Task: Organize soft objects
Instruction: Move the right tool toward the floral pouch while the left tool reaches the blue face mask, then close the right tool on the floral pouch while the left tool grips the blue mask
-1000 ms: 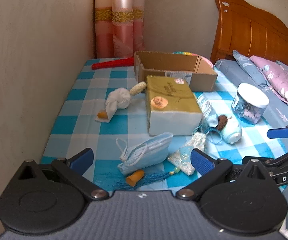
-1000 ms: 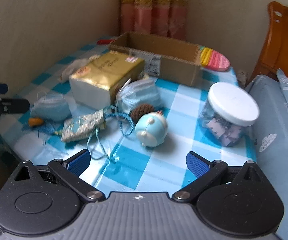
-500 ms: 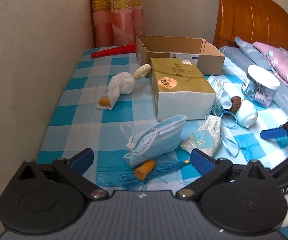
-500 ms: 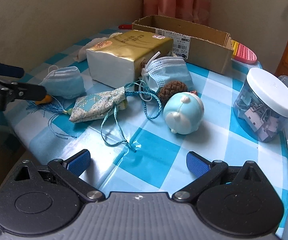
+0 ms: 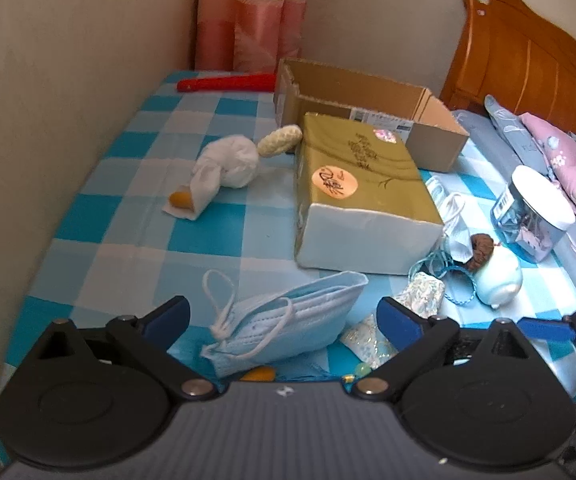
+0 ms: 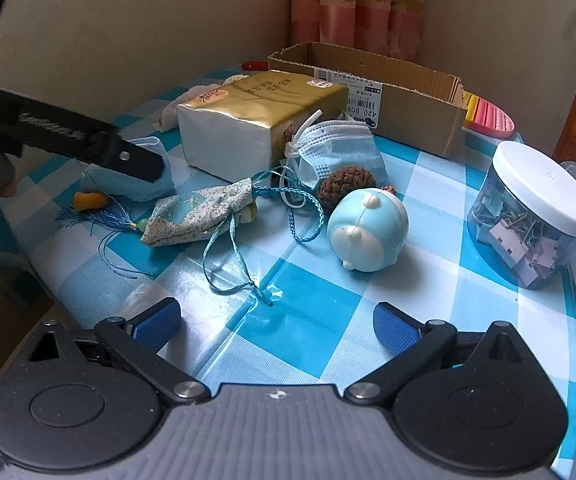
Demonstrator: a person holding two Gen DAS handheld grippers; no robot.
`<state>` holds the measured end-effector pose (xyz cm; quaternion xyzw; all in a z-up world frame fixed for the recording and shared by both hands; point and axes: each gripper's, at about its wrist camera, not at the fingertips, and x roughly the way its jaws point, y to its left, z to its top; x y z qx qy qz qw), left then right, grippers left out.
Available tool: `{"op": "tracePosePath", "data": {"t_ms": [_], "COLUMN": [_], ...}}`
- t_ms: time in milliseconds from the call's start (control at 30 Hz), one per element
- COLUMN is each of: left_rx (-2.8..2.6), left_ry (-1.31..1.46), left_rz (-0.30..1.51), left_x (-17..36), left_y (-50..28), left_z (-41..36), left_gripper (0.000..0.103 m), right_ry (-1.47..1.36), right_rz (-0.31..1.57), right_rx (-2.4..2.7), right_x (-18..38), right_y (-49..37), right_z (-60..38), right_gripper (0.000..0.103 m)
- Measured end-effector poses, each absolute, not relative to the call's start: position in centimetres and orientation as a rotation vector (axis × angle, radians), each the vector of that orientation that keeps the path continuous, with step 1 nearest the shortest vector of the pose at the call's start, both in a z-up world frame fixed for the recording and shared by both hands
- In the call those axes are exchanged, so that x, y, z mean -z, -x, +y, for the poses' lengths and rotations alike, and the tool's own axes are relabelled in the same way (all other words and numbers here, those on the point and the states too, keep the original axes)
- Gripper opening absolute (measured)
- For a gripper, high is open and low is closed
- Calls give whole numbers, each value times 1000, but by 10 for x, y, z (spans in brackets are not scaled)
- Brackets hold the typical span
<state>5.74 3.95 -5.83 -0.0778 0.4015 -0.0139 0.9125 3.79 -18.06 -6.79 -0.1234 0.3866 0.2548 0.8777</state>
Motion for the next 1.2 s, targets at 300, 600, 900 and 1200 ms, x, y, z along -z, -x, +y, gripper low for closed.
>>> {"op": "tracePosePath", "data": {"t_ms": [300, 600, 900, 1200], "left_rx": [-14, -22, -20, -18], "left_ry": [264, 252, 188, 155], "left_rz": [870, 823, 801, 781], "left_x": [67, 52, 35, 26], "left_y": [-64, -70, -62, -50], "left_z": [46, 51, 51, 54], "left_gripper": [71, 59, 59, 59], "right_ry": [253, 251, 271, 335], "right_rz": [776, 761, 781, 698], "right_rx": [-543, -553, -568, -672], "right_x": [70, 71, 68, 43], "right_y": [-36, -34, -37, -28], "right_z": [-182, -184, -183, -160], "right_gripper": [103, 103, 103, 103]}}
